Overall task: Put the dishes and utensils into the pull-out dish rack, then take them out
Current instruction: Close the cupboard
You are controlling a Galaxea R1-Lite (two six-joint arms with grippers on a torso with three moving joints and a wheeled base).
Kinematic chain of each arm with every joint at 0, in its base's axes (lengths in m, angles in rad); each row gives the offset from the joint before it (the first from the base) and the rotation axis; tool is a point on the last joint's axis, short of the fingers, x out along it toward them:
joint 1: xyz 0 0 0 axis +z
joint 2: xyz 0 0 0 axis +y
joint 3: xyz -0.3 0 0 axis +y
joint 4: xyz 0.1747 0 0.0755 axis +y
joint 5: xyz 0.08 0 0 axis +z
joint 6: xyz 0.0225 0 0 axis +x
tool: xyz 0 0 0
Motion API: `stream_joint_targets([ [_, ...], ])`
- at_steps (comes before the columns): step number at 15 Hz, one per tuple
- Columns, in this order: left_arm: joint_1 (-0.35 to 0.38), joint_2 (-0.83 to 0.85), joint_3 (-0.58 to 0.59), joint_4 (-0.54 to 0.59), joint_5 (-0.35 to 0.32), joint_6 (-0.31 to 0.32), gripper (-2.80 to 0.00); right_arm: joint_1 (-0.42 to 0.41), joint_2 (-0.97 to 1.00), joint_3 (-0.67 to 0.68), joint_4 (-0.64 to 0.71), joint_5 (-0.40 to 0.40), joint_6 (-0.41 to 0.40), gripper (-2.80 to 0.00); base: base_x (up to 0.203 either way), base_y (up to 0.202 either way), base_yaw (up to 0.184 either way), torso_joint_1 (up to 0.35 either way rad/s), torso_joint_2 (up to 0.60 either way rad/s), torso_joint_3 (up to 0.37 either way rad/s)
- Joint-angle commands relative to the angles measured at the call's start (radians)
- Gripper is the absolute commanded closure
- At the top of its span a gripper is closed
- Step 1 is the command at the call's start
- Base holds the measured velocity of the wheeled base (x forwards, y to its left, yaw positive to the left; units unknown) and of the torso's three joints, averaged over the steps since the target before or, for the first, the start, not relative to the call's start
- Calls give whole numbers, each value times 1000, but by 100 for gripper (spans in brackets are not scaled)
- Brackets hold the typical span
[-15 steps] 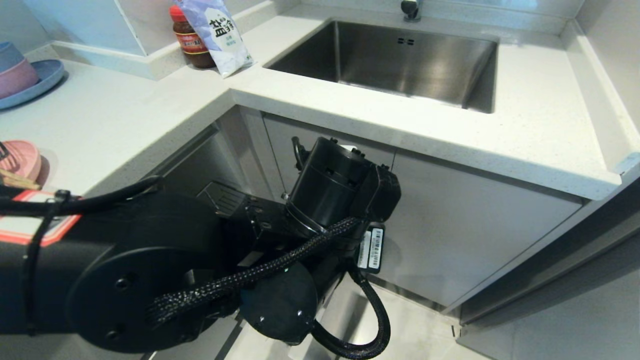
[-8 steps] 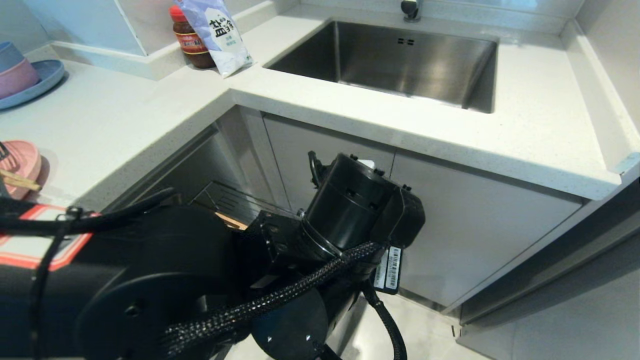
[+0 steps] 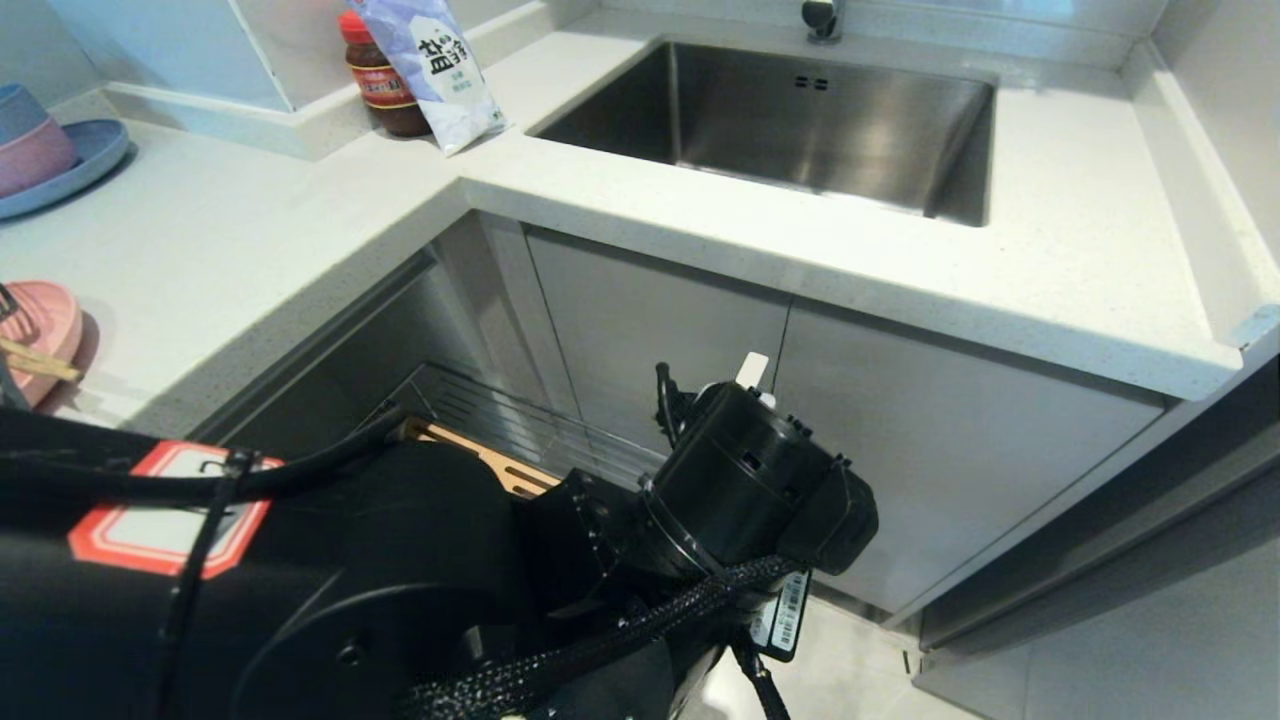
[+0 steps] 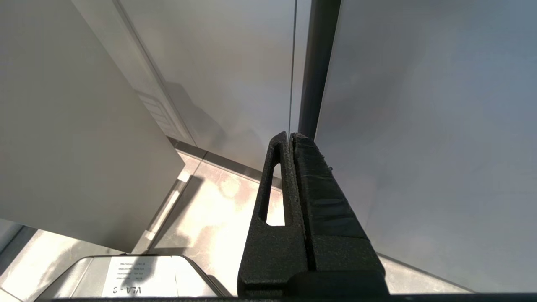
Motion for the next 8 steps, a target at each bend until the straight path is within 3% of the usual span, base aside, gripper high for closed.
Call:
stream_joint_targets([
  [1, 9, 6, 2, 3, 6, -1, 0, 0, -2, 2, 0, 0, 0, 0, 0, 0, 0, 0, 0, 0],
  [8, 35, 18, 4, 51, 57, 9, 0, 0, -2, 2, 0, 0, 0, 0, 0, 0, 0, 0, 0, 0],
])
